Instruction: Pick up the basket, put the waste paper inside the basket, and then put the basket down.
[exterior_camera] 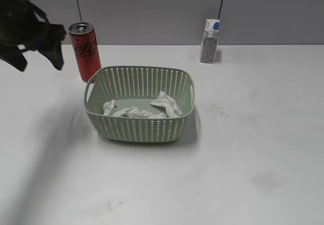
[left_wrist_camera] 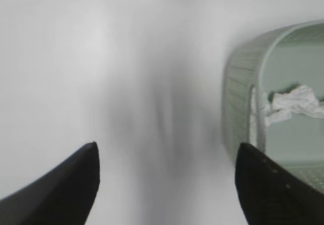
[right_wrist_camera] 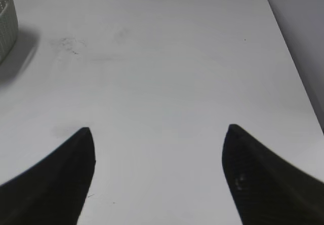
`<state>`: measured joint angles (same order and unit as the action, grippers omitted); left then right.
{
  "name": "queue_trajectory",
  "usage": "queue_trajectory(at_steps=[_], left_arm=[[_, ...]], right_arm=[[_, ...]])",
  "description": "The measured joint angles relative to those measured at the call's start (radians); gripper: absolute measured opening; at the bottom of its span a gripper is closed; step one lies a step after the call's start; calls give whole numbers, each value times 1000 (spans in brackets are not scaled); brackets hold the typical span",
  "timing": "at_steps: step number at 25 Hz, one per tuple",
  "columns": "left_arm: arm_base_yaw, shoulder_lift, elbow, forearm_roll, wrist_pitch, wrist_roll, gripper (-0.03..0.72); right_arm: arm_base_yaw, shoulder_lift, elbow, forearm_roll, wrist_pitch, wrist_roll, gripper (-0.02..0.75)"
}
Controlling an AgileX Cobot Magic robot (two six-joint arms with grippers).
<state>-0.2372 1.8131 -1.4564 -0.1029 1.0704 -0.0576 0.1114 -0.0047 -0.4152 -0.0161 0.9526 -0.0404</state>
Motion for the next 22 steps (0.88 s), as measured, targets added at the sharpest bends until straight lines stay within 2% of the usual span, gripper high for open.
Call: queue_trajectory(at_steps=[5, 9, 14, 22], left_arm=[[84, -142, 7, 50, 30, 15, 610], [127, -277, 64, 73, 16, 36, 601], [155, -476, 225, 103, -11, 38, 590], [156, -809, 566, 85, -62, 40, 589]], right_arm=[[0, 0, 0, 0, -1, 0, 592], [0, 0, 0, 0, -1, 0, 592], [0, 0, 0, 0, -1, -1, 592], [0, 0, 0, 0, -2, -1, 592]])
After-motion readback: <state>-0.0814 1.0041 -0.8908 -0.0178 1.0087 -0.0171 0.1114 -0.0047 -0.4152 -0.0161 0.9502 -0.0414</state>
